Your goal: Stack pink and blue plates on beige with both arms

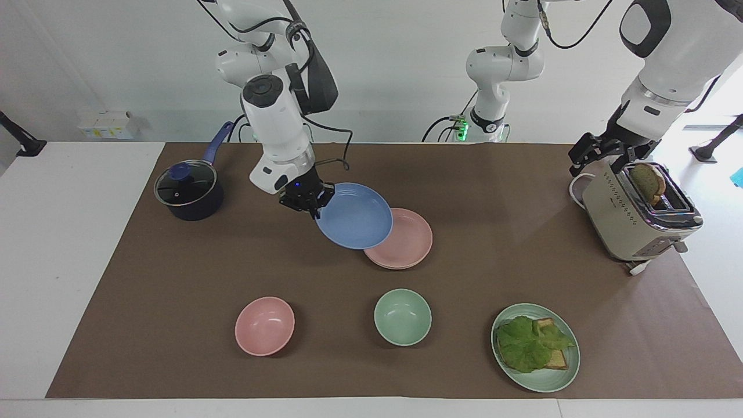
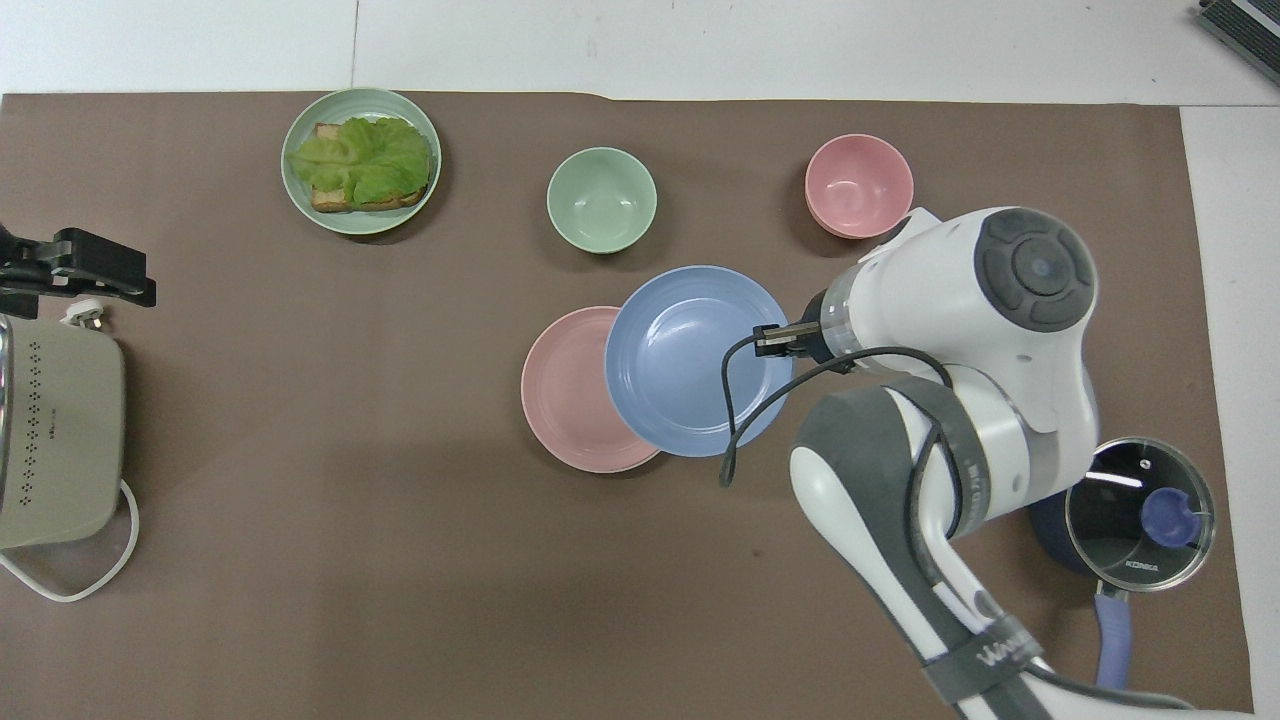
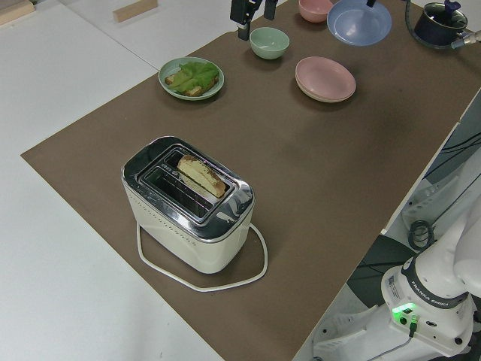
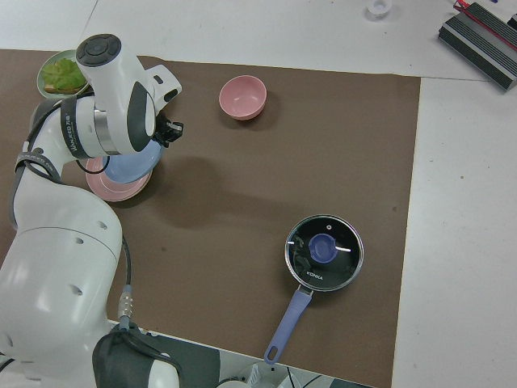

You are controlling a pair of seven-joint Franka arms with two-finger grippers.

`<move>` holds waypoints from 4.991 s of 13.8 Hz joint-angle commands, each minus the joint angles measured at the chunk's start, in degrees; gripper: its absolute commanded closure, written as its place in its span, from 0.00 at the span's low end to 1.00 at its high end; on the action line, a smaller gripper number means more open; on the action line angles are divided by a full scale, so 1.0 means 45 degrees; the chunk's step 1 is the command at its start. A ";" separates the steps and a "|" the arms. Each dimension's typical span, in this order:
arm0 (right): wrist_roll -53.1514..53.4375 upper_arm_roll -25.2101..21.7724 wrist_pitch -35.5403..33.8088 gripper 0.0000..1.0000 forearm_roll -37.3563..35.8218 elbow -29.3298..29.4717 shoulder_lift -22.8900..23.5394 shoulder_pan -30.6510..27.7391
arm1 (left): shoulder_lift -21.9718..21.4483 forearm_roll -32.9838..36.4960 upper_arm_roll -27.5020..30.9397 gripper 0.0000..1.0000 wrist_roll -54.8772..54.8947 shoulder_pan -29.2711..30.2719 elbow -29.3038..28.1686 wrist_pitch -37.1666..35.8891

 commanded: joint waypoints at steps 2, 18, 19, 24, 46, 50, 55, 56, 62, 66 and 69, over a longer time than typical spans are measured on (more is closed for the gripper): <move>0.1310 0.0038 0.1293 1.00 0.0724 0.0194 0.1120 0.0997 | -0.0128 0.0086 -0.0038 0.00 0.0075 0.0055 0.0001 -0.0165; 0.1194 0.0155 0.2156 1.00 0.1742 -0.0373 0.2294 0.1252 | -0.0128 0.0086 -0.0038 0.00 0.0075 0.0055 0.0001 -0.0165; 0.1175 0.0155 0.2156 0.81 0.1743 -0.0373 0.2352 0.1252 | -0.0128 0.0086 -0.0038 0.00 0.0075 0.0055 0.0001 -0.0165; 0.1058 0.0038 0.2078 0.00 0.1451 -0.0100 0.2315 0.1038 | -0.0128 0.0086 -0.0019 0.00 0.0075 0.0055 0.0001 -0.0165; -0.2141 -0.0119 -0.5084 0.00 -0.2593 0.1927 -0.2568 -0.4566 | -0.0128 0.0086 -0.0038 0.00 0.0075 0.0055 0.0001 -0.0165; -0.2419 -0.0158 -0.7317 0.00 -0.2496 0.3574 -0.2627 -0.4920 | -0.0128 0.0086 -0.0038 0.00 0.0075 0.0055 0.0001 -0.0165; -0.2711 -0.0138 -0.7589 0.00 -0.2475 0.3357 -0.2901 -0.4920 | -0.0128 0.0086 -0.0038 0.00 0.0075 0.0055 0.0001 -0.0184; -0.2770 -0.0100 -0.7668 0.00 -0.2495 0.3358 -0.2920 -0.4900 | -0.0128 0.0086 -0.0038 0.00 0.0075 0.0055 0.0001 -0.0184; -0.3316 -0.0080 -0.7414 0.00 -0.2553 0.3065 -0.3077 -0.4822 | -0.0128 0.0086 -0.0038 0.00 0.0075 0.0055 0.0001 -0.0184; -0.3299 -0.0060 -0.7609 0.00 -0.2496 0.3065 -0.3077 -0.4841 | -0.0128 0.0086 -0.0038 0.00 0.0075 0.0055 0.0001 -0.0184; -0.3337 -0.0080 -0.7629 0.00 -0.2611 0.3123 -0.3057 -0.4842 | -0.0128 0.0086 -0.0038 0.00 0.0075 0.0055 0.0001 -0.0184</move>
